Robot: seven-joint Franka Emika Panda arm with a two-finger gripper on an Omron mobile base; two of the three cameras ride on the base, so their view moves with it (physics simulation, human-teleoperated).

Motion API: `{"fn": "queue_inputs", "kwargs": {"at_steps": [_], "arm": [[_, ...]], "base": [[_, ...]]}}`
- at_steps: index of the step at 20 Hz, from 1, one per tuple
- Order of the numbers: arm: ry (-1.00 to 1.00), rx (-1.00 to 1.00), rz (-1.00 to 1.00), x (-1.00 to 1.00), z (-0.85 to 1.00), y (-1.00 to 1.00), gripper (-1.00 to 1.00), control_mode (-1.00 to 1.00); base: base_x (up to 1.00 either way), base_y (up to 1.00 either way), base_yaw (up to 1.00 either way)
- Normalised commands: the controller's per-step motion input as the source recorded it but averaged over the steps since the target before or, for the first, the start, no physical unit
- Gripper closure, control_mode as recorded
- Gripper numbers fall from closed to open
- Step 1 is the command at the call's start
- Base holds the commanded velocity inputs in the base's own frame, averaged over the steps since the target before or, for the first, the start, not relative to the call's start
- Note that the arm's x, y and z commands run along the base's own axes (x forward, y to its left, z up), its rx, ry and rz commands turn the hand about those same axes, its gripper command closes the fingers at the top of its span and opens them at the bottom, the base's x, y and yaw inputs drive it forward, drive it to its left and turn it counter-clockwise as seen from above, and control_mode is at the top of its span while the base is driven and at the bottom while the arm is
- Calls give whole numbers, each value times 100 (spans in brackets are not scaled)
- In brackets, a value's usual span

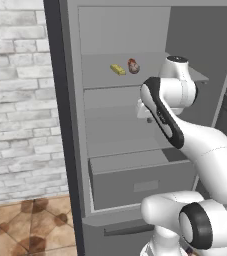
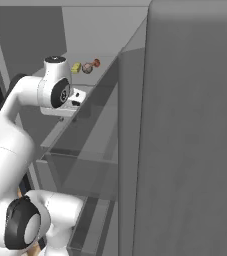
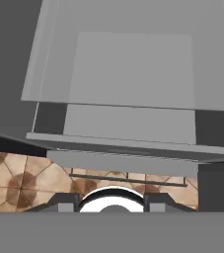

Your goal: Pick the egg and butter from the fridge and place them by the bowl for mixing.

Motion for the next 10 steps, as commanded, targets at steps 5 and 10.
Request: {"fn": "queue_inputs", "kwargs": {"at_steps": [5,10], "arm": [[-14,2,0,-1,16,0,-100,-100],[-31,9,0,-23,52,-9,-100,-100]], "base": [[0,0,0],[0,0,0]]}}
